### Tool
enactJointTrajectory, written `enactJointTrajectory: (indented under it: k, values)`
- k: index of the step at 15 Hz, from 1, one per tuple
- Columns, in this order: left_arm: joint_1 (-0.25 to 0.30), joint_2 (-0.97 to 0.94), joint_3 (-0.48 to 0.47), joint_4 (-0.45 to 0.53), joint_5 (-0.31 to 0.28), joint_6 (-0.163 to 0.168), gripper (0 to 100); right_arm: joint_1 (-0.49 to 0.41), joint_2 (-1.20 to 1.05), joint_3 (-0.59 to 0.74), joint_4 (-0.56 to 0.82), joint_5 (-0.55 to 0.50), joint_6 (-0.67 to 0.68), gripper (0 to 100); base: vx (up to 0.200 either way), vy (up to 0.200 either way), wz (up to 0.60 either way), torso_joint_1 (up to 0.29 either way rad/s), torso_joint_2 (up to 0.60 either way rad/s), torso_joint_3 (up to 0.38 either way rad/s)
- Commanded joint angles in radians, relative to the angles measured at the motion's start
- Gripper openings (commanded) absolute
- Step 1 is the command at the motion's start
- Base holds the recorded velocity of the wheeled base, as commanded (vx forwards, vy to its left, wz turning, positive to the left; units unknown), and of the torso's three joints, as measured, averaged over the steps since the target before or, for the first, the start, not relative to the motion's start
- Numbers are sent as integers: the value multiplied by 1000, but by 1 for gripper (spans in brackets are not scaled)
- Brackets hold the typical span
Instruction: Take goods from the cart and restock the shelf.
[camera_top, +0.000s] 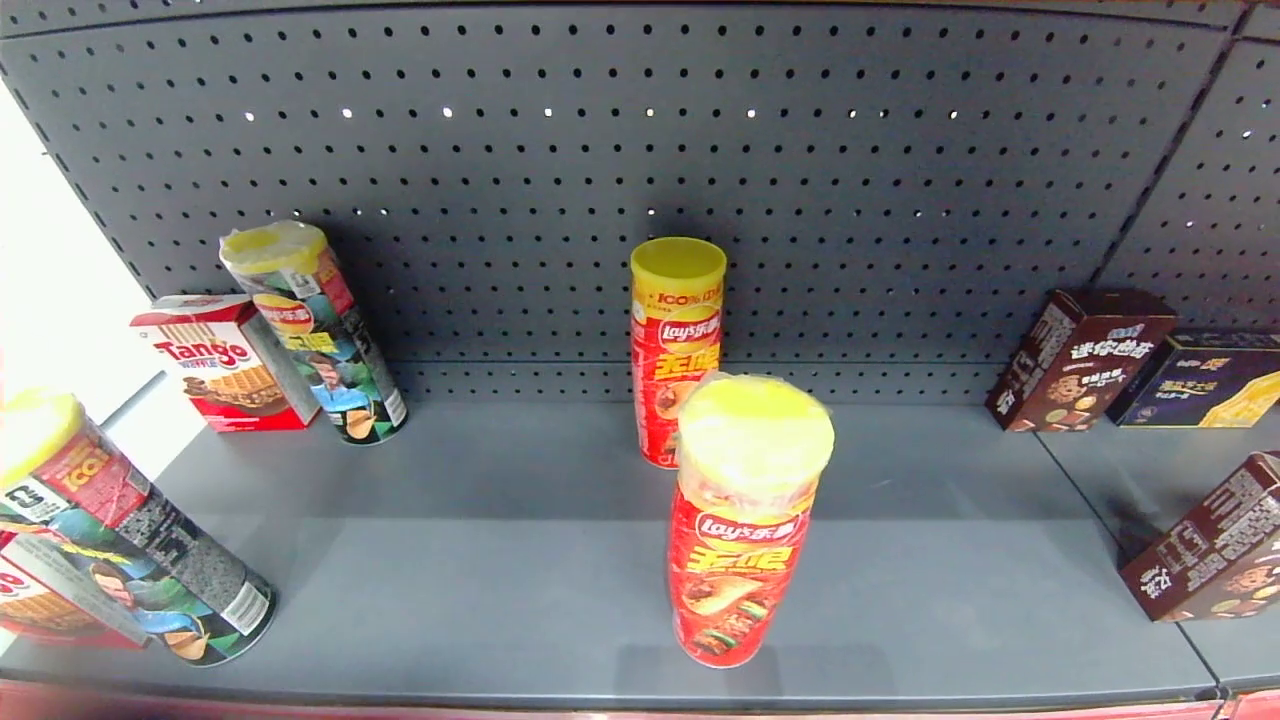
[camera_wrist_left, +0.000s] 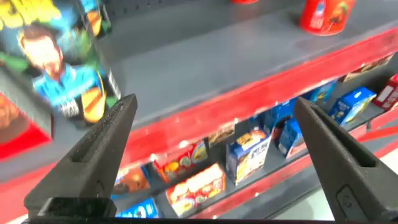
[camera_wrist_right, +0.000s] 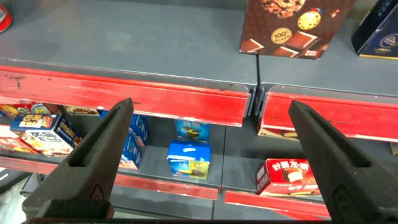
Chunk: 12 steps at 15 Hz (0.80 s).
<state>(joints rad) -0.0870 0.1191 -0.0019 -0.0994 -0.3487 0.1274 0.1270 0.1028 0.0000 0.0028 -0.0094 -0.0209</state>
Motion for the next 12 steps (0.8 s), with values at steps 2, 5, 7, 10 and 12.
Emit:
enactJointTrajectory:
  k: [2,5,7,10,12]
  values:
    - [6,-33,2,29,-1,-6,100,0,2,0,0,0,-1,100,0,0,0,0,0,0]
    - [13,-33,2,29,-1,-9,100,0,2,0,0,0,-1,100,0,0,0,0,0,0]
    - [115,-92,2,29,4,-15,100,0,2,0,0,0,-1,100,0,0,0,0,0,0]
    - [89,-113,2,29,2,-17,100,0,2,0,0,0,-1,100,0,0,0,0,0,0]
    - [89,-113,2,30,1,-26,100,0,2,0,0,0,1,100,0,0,0,0,0,0]
